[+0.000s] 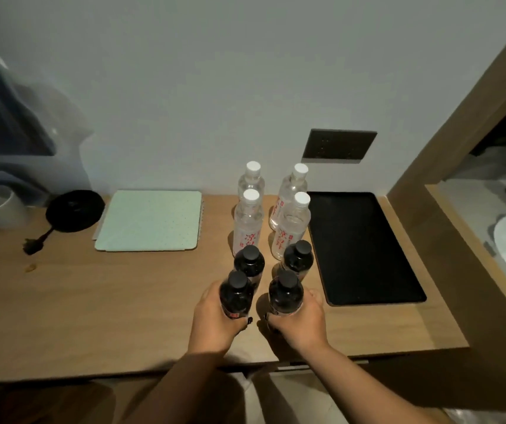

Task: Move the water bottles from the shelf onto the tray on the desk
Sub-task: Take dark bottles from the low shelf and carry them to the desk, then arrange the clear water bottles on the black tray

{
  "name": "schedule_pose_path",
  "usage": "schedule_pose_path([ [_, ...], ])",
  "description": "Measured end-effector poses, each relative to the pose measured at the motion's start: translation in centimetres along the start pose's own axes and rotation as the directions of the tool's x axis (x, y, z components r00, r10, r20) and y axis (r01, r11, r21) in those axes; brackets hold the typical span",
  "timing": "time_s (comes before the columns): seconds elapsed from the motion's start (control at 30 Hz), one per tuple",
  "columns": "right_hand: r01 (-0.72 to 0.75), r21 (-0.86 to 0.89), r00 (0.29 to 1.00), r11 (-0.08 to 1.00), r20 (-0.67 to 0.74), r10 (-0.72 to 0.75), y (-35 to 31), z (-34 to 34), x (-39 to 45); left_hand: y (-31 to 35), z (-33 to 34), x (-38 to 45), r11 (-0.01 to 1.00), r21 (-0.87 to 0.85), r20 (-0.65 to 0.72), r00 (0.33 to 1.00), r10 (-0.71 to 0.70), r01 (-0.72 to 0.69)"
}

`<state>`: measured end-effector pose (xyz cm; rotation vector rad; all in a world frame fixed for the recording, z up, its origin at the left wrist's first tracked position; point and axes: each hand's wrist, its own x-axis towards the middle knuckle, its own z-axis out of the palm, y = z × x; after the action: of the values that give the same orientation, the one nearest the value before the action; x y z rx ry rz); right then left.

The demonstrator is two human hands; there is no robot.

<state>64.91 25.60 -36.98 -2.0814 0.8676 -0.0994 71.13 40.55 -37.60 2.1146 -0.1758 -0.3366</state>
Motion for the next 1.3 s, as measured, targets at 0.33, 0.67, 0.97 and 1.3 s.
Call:
schedule_pose_path([
  [0.33,-0.051,-0.008,0.998,0.999,-0.03,0.051,1.3,0.9,-0.3,-0.9,0.8,-0.2,1.0,-0.008,0.065,0.998,-0.012,0.012],
  [0.67,-0.055,-0.003,0.996,0.998,0.064,0.055,1.4,-0.3,-1.2,0.4,-0.1,-1.5,1.0,-0.01,0.064,0.998,0.002,-0.002],
  [0.97,0.081,0.072,0.992,0.994,0.095,-0.088,0.9,-7.1,-2.9,7.9,-0.5,-4.8,0.979,-0.006,-0.132,0.971,0.201,-0.204],
  [1.3,0.349,0.099,0.936,0.932,0.006,-0.351,-0.3,-17.8,-5.1,15.6,2.9,-9.1,0.953,0.012,-0.172,0.939,0.299,-0.302],
])
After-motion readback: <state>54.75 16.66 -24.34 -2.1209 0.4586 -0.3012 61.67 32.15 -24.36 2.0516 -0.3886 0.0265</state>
